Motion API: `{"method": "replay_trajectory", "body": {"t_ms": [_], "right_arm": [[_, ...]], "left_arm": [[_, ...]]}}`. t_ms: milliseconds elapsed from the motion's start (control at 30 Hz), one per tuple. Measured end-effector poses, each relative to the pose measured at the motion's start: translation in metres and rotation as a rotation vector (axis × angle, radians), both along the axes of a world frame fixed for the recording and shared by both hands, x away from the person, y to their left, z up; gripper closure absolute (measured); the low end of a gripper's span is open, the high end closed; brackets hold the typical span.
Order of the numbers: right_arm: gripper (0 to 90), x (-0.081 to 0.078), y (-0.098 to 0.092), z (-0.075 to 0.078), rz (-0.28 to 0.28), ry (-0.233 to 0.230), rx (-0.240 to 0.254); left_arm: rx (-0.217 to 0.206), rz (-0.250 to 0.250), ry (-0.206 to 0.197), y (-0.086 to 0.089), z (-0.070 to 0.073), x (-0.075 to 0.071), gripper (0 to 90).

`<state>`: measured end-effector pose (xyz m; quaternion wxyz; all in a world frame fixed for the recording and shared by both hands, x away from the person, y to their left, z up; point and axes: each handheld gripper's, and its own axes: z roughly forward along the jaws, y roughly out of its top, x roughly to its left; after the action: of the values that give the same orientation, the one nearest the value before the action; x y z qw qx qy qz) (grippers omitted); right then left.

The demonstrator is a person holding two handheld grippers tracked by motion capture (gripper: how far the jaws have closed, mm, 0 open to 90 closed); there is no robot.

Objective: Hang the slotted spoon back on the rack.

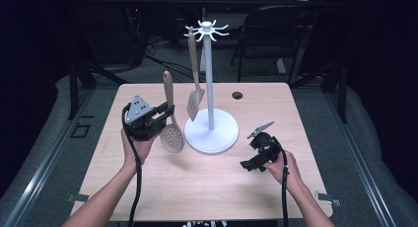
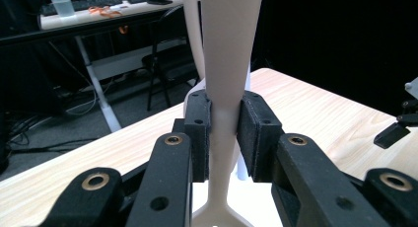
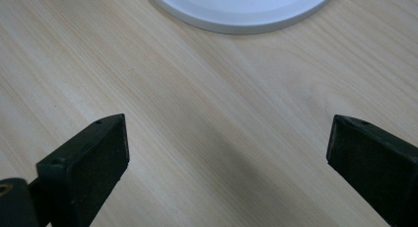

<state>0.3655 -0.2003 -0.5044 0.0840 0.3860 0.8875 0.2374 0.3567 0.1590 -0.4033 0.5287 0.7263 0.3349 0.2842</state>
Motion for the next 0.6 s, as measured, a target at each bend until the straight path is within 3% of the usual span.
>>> {"method": "replay_trajectory", "body": {"t_ms": [267,300,600], "right_arm": [[2.1,0.0,0.0,0.0,-0.005,0.003,0.009],[2.2,-0.001,0.001,-0.001,-0.015,-0.001,0.027],[2.1,0.0,0.0,0.0,-0.005,0.004,0.009]], "left_arm": [[0.005,-0.015,0.0,-0.009,0.003,0.006,75.7],[0.002,-0.015,-0.002,-0.01,0.003,0.007,75.7],[0.005,-0.023,-0.007,-0.017,0.006,0.011,75.7]]}}
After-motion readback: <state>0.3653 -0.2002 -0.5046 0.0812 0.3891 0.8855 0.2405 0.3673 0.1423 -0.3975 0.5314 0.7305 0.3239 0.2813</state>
